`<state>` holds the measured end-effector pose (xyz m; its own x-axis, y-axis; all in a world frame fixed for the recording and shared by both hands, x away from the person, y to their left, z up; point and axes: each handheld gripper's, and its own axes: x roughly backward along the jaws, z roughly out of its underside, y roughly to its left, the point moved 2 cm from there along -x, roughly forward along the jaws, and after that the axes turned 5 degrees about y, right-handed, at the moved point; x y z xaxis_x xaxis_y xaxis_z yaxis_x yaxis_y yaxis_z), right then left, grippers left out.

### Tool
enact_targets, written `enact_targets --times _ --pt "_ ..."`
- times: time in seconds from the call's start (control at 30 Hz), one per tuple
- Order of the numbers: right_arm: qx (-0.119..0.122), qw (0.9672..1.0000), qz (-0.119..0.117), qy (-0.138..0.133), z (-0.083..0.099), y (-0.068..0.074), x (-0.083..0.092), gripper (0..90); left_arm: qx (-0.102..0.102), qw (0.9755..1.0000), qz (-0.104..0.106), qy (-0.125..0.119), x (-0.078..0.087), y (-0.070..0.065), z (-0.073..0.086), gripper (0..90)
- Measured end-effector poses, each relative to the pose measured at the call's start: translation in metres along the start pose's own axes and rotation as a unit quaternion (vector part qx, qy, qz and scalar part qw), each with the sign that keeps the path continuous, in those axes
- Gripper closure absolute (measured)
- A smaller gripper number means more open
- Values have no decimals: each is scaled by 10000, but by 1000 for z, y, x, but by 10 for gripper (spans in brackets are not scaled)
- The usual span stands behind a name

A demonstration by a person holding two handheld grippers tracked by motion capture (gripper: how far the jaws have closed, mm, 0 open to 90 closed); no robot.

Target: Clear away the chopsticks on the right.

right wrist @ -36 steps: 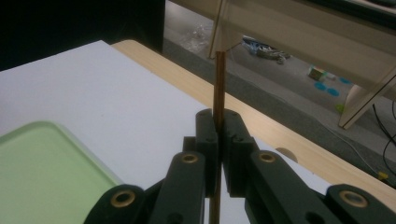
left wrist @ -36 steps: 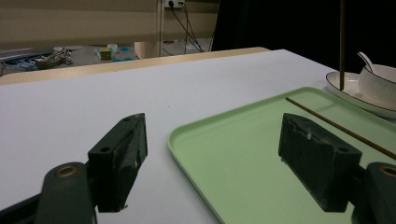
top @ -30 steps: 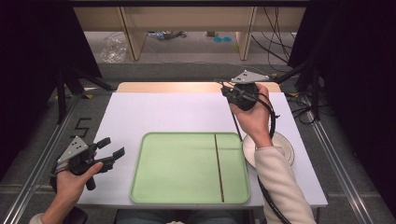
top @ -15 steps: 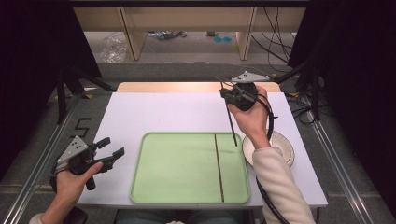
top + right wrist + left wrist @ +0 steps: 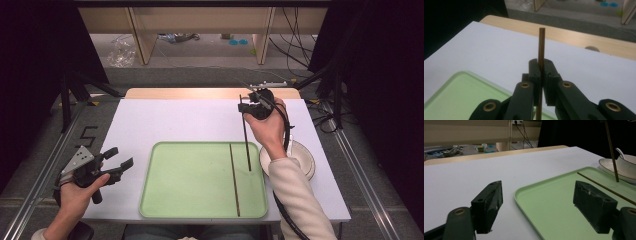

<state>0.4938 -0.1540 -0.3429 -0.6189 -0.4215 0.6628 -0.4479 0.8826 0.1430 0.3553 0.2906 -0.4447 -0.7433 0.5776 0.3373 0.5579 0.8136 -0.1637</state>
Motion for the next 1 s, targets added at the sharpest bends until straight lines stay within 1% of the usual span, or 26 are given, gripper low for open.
enact_targets --times 0.03,0.1,0.13,0.17,0.27,0.3,0.33,0.4,0.43,0.47,0.5,0.53,0.57,0.6,0.63,0.67,0.7,0.73,0.77,0.8,0.83,0.87,0.9,0.93,0.97,1.0 --pt "-33 10000 -34 6 1 -1 -2 875 -4 10000 0 0 0 0 0 238" --pt "-89 9998 13 161 2 -3 -4 875 -1 10000 -2 3 0 0 0 238" --pt "-214 9994 26 277 4 -2 -4 875 6 10000 20 11 0 0 0 238" --pt "-245 9991 51 338 5 -2 -6 875 4 10000 -3 37 0 0 0 238" --pt "-277 9979 102 582 7 -4 -10 875 7 10000 8 26 0 0 0 238" --pt "-229 9979 147 584 8 -6 -13 875 -4 10000 -5 7 0 0 0 238" --pt "-327 9972 132 660 9 -7 -13 875 -1 10000 1 -12 0 0 0 238" --pt "-287 9962 236 790 11 -8 -15 875 6 10000 13 13 0 0 0 238" --pt "-363 9953 271 855 11 -8 -16 875 9 10000 9 26 0 0 0 238" --pt "-371 9946 258 931 12 -9 -16 875 4 10000 9 20 0 0 0 238" --pt "-383 9946 274 930 12 -9 -17 875 -1 10000 -2 -12 0 0 0 238" --pt "-452 9946 210 907 13 -9 -19 875 -3 10000 5 10 0 0 0 238" --pt "-534 9925 274 1064 13 -8 -18 875 7 10000 5 27 0 0 0 238" --pt "-641 9914 250 1112 14 -7 -20 875 0 10000 7 20 0 0 0 238" --pt "-679 9901 287 1194 15 -7 -21 875 -4 10000 -5 -7 0 0 0 238" --pt "-672 9892 272 1273 17 -8 -23 875 -4 10000 -5 1 0 0 0 238" --pt "-735 9875 295 1362 18 -8 -25 875 -4 10000 -6 0 0 0 0 238" --pt "-774 9855 266 1484 19 -8 -27 875 -5 10000 -6 -3 0 0 0 238" --pt "-746 9840 311 1590 20 -10 -28 875 -2 10000 -5 -2 0 0 0 238" --pt "-774 9831 318 1627 22 -10 -30 875 13 10000 16 19 0 0 0 238" --pt "-862 9809 343 1711 23 -10 -32 875 6 10000 -2 37 0 0 0 238" --pt "-860 9802 342 1753 24 -11 -34 875 9 10000 9 27 0 0 0 238" --pt "-1181 9737 331 1918 24 -7 -34 875 2 10000 -3 20 0 0 0 238" --pt "-1304 9713 355 1956 25 -7 -36 875 -2 10000 -2 -13 0 0 0 238" --pt "-1297 9707 393 1983 26 -7 -37 875 -4 10000 -4 6 0 0 0 238" --pt "-1328 9694 425 2019 27 -8 -39 875 -3 10000 -4 4 0 0 0 238"
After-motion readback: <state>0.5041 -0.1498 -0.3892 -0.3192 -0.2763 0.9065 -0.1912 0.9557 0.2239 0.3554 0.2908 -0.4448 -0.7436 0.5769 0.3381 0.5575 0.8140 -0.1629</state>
